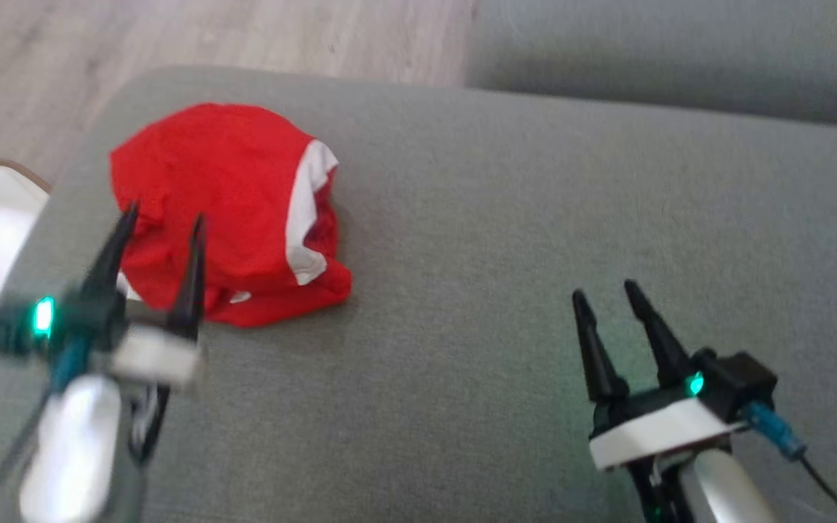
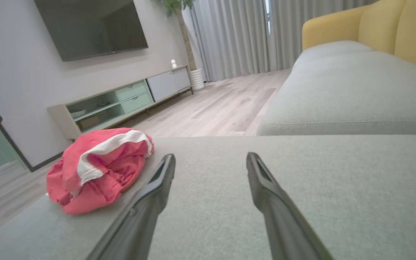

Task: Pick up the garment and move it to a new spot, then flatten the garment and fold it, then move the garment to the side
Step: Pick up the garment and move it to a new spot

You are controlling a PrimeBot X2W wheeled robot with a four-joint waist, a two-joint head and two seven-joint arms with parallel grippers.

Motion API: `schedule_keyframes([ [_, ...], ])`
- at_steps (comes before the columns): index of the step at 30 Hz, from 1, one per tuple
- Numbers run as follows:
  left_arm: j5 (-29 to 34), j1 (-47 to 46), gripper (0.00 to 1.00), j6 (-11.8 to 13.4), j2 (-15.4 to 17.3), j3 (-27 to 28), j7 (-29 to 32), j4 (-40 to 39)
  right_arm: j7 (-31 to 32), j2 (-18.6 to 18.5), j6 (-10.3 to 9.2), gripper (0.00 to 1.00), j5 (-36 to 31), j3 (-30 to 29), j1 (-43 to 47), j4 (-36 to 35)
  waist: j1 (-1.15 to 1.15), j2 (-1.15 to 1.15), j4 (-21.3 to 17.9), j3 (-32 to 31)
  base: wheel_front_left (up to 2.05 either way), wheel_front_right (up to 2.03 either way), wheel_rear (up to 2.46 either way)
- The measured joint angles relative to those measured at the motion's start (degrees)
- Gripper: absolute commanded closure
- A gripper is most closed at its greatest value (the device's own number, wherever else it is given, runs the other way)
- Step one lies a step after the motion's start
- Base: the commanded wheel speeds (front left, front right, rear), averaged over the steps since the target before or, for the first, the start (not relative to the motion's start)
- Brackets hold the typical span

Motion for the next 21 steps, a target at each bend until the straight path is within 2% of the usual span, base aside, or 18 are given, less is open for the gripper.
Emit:
schedule_keyframes([
  [5,-4.5,-14.2,0.0,-0.4,4.8,-10.8,9.8,6.1,0.0,-0.1,0.0,0.0,-0.9,-0.4,-2.2,-0.3,0.01,0.0,-1.5,3.8,0.0,0.0,0.0],
  [11,-12.3,-24.0,0.0,-0.4,9.2,-22.6,19.3,12.7,0.0,-0.1,0.0,0.0,-0.9,-0.6,-4.8,-0.9,0.01,0.0,-4.0,7.8,0.0,0.0,0.0],
  [14,-16.3,-25.9,0.0,-0.4,10.2,-26.3,21.4,15.9,0.0,-0.1,0.0,0.0,-0.9,-0.6,-5.6,-1.0,0.01,0.0,-5.3,9.2,0.0,0.0,0.0],
  [21,-20.3,-27.8,0.0,-0.4,10.5,-29.7,21.8,22.3,0.0,-0.2,0.0,0.0,-0.9,-0.8,-6.4,-1.2,0.0,0.0,-7.4,10.8,0.0,0.0,0.0],
])
